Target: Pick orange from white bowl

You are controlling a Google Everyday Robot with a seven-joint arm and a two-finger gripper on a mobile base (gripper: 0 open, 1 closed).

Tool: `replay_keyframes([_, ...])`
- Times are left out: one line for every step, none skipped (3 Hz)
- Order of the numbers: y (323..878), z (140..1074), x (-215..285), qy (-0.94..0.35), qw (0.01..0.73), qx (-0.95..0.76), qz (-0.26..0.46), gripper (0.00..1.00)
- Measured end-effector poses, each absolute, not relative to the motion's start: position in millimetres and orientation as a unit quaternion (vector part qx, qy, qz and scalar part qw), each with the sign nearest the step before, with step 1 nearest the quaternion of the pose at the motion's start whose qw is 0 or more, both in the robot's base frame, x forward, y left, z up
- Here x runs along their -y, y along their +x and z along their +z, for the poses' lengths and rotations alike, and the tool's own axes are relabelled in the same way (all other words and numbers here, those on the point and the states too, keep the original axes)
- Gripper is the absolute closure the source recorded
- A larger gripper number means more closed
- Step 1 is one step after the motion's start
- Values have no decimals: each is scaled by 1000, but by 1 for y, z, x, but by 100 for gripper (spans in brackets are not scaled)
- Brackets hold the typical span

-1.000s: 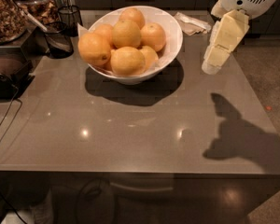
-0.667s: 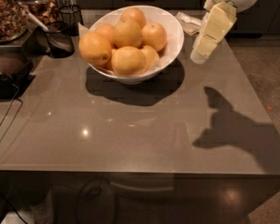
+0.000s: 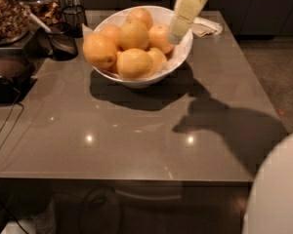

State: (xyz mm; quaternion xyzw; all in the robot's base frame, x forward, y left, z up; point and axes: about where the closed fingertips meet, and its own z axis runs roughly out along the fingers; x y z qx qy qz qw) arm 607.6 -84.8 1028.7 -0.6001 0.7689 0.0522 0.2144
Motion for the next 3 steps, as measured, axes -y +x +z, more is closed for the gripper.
replay_keyframes([616, 1034, 77, -598, 234, -765, 51, 0])
replay_keyframes([629, 1028, 61, -592, 235, -767, 75, 0])
replay_keyframes([646, 1020, 39, -585, 231, -771, 103, 0])
